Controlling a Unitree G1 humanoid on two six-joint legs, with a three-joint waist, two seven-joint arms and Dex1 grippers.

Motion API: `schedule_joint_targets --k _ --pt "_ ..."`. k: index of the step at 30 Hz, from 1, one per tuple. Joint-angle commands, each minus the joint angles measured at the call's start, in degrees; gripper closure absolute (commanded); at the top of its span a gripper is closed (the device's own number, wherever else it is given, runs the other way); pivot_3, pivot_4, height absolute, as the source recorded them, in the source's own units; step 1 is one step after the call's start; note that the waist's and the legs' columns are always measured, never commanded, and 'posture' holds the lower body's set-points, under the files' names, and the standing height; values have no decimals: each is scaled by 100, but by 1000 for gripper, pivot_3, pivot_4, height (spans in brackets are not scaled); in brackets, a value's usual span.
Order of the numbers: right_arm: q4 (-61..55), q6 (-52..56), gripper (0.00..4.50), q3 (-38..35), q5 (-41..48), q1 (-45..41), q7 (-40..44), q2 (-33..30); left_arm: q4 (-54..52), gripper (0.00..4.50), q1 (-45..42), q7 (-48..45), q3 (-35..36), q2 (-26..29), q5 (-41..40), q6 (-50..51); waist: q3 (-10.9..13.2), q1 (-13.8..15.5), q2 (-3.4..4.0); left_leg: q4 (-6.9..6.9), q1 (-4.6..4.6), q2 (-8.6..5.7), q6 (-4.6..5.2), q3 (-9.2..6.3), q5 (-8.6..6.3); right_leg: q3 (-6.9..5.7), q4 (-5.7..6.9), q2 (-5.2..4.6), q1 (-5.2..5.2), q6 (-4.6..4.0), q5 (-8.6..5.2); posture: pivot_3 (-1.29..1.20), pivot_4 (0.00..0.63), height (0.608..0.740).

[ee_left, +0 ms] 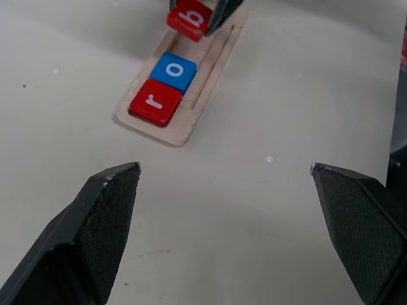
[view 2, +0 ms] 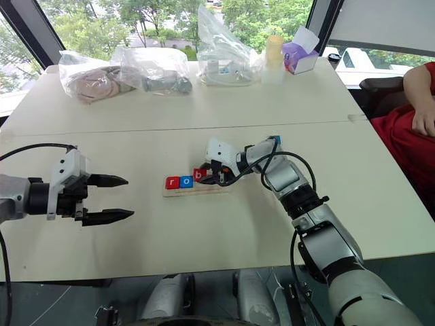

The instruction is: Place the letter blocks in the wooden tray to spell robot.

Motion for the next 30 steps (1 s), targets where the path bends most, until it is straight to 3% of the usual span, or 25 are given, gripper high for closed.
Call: schedule_joint_targets --k 1,29,30 --pt "-18 -172 3358 35 -66 -125 122 59 -128 0 11 100 252 30 -52 -23 0 -7 1 0 0 0 0 1 0 0 0 0 -1 0 0 0 150 740" --pt "631 -482 3358 -9 -332 -328 76 378 -28 0 -70 326 -157 -61 131 -248 0 -5 0 -1 1 0 0 1 0 0 1 1 0 -1 0 0 150 740" --pt "652 -489 2858 -15 -331 -341 81 388 -36 0 -78 338 -163 -63 124 -240 0 -5 0 -1 2 1 0 0 0 0 1 2 0 -1 0 0 150 740"
